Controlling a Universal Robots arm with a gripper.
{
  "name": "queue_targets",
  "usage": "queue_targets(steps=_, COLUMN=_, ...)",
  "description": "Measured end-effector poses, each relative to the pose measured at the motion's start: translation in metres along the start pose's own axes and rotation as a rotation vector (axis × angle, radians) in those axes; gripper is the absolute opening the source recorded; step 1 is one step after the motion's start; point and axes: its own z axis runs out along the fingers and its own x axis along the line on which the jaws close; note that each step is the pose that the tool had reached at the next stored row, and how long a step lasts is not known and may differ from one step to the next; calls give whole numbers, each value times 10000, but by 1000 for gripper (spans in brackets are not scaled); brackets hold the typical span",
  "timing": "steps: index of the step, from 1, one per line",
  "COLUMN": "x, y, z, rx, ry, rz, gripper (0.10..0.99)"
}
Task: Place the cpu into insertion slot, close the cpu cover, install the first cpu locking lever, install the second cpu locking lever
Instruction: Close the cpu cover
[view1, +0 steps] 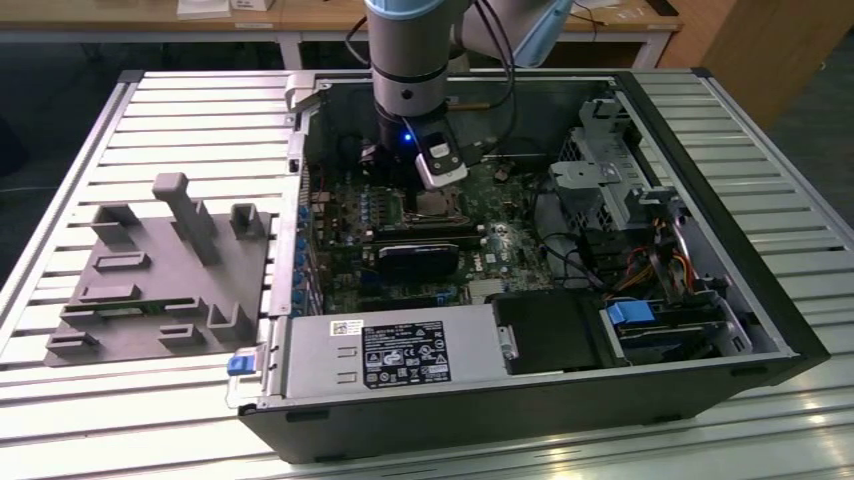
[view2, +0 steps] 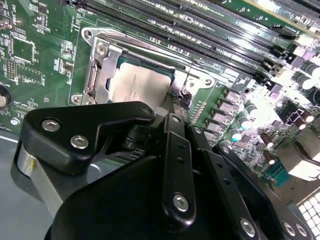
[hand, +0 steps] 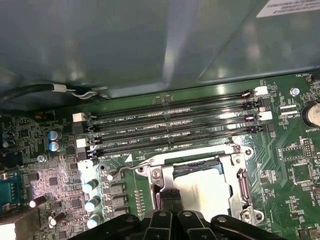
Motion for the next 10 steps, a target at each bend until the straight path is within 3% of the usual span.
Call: queue_targets(steps=10, x=11, y=12, z=15, rx=-4, ry=34, rz=-434, gripper=102)
